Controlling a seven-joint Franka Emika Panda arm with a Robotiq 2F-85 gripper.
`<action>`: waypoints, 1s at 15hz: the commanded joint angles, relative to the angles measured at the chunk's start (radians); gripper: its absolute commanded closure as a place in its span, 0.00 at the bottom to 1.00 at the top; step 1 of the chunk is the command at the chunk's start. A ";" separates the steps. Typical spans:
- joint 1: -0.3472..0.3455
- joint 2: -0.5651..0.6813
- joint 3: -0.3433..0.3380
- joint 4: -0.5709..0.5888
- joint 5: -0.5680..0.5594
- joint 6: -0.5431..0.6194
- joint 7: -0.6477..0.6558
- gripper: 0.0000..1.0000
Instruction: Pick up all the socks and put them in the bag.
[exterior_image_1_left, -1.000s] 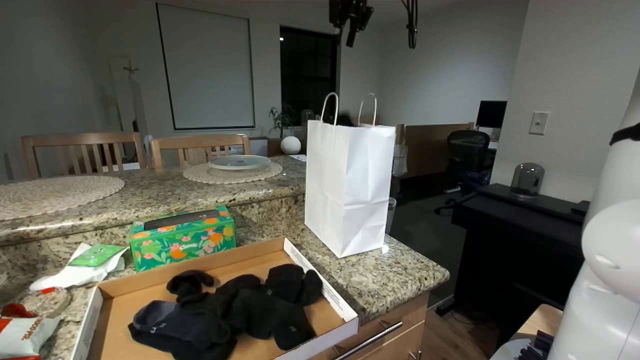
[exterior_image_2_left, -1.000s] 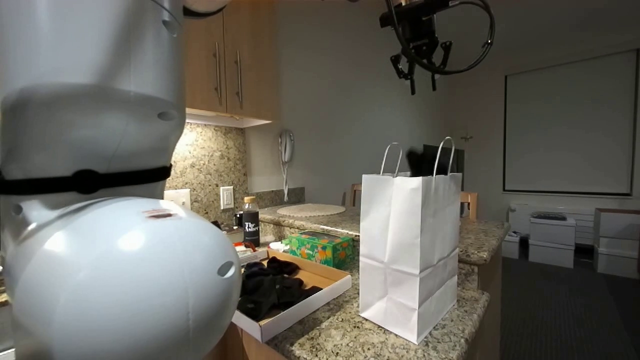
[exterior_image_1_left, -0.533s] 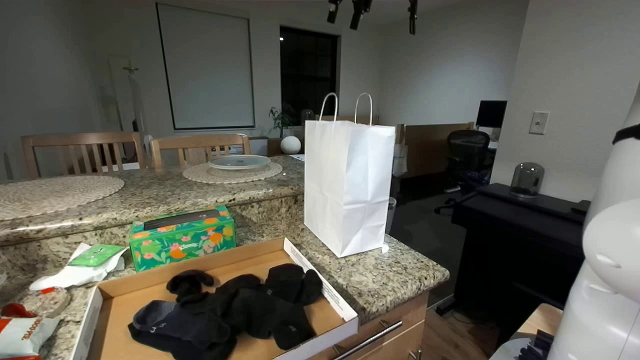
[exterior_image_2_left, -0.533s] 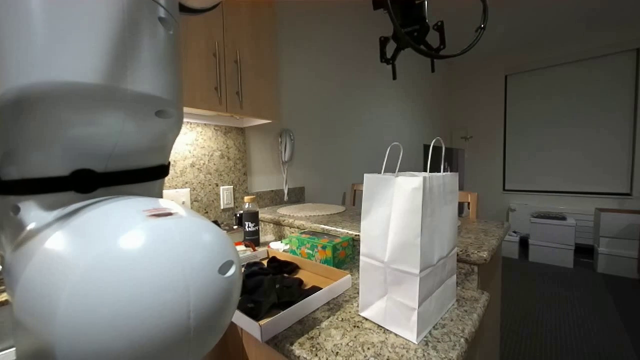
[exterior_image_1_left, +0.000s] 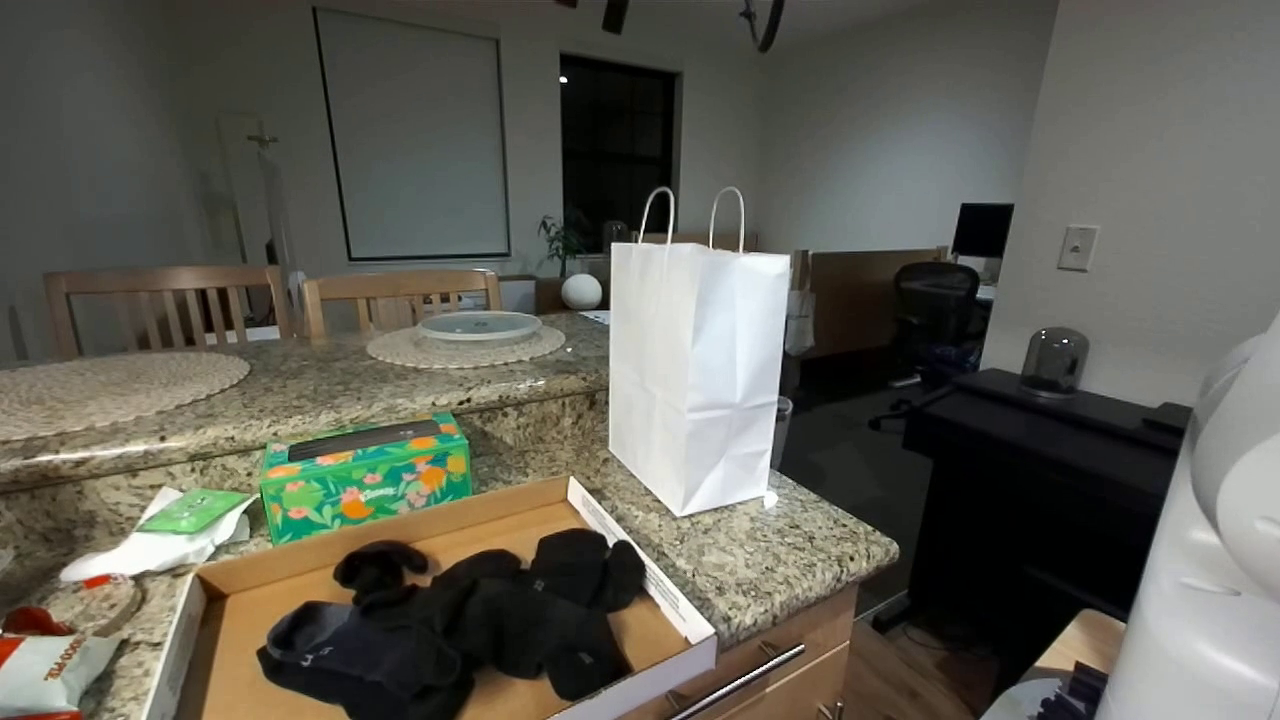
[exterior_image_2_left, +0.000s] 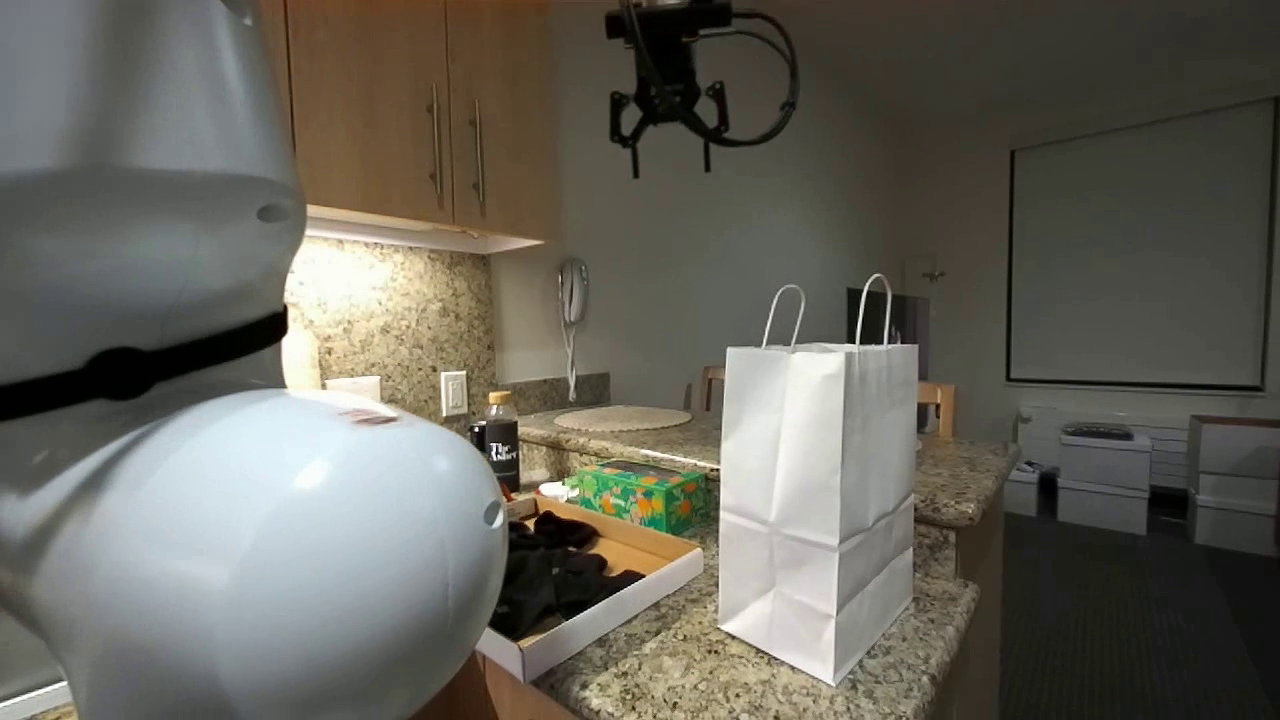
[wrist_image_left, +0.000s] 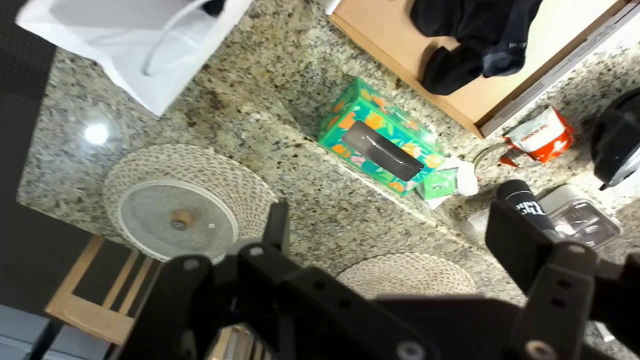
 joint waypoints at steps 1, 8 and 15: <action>0.030 -0.078 0.077 -0.247 0.015 0.241 0.124 0.00; 0.072 0.011 0.197 -0.589 0.006 0.586 0.427 0.00; 0.136 0.265 0.252 -0.787 0.036 0.932 0.549 0.00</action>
